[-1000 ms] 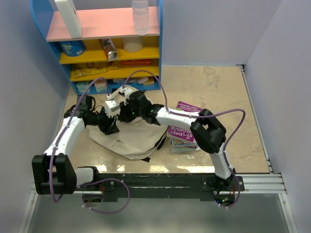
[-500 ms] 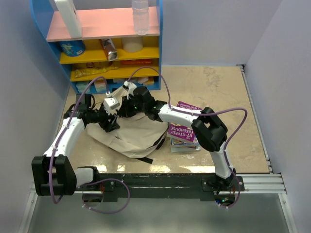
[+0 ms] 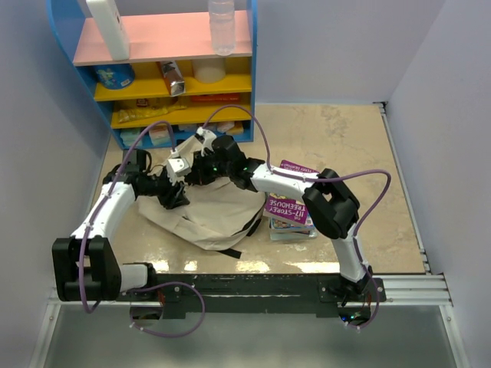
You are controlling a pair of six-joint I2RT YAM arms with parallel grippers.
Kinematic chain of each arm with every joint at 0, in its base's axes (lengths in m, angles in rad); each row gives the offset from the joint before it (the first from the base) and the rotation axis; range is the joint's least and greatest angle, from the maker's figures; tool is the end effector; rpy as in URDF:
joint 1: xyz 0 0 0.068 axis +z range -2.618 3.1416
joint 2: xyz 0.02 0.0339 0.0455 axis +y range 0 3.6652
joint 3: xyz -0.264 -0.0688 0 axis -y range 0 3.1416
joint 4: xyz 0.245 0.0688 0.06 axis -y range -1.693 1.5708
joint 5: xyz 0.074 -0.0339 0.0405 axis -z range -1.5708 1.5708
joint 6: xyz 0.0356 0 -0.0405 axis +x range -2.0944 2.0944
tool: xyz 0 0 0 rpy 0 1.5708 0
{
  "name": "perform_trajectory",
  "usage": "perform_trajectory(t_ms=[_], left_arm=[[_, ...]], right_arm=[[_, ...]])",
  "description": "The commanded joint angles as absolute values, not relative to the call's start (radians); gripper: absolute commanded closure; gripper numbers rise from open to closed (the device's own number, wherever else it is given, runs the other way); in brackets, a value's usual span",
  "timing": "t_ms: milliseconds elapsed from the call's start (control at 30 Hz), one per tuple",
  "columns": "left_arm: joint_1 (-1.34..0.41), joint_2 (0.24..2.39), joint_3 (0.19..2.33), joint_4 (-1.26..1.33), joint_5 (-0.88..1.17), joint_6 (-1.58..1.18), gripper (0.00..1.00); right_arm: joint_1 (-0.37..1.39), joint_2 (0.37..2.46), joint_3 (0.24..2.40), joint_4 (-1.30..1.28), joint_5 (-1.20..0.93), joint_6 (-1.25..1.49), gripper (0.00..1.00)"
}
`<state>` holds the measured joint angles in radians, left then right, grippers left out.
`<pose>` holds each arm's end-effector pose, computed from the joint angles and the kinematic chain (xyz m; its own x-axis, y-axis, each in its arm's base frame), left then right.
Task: Pack the student bag
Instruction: Zip the student bag at the center of the board.
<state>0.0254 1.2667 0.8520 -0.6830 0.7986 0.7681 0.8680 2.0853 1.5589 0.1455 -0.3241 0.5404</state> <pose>0.2350 -0.0195 0.2336 -0.4256 0.4741 -0.7708 0.8402 0.5233 -0.1421 0.3093 0.3827 0.2320 -0.6765 -0.0441 -0.7351 -0.6605 0.4779 0.5791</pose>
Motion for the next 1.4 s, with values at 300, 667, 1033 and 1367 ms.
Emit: perform_trajectory(t_ms=[300, 667, 1033, 1367], left_arm=[[0.017, 1.319, 0.864, -0.683, 0.902, 0.815, 0.93], [0.018, 1.279, 0.891, -0.801, 0.877, 0.880, 1.00], [0.020, 1.252, 0.940, -1.023, 0.867, 1.026, 1.00], [0.020, 1.236, 0.911, -1.114, 0.805, 1.152, 1.00]], right_arm=[[0.835, 2.000, 1.580, 0.298, -0.337, 0.591, 1.00], [0.811, 2.048, 1.634, 0.183, -0.261, 0.491, 1.00], [0.788, 2.125, 1.726, 0.068, -0.089, 0.390, 1.00], [0.741, 2.146, 1.759, 0.003, 0.012, 0.359, 1.00]])
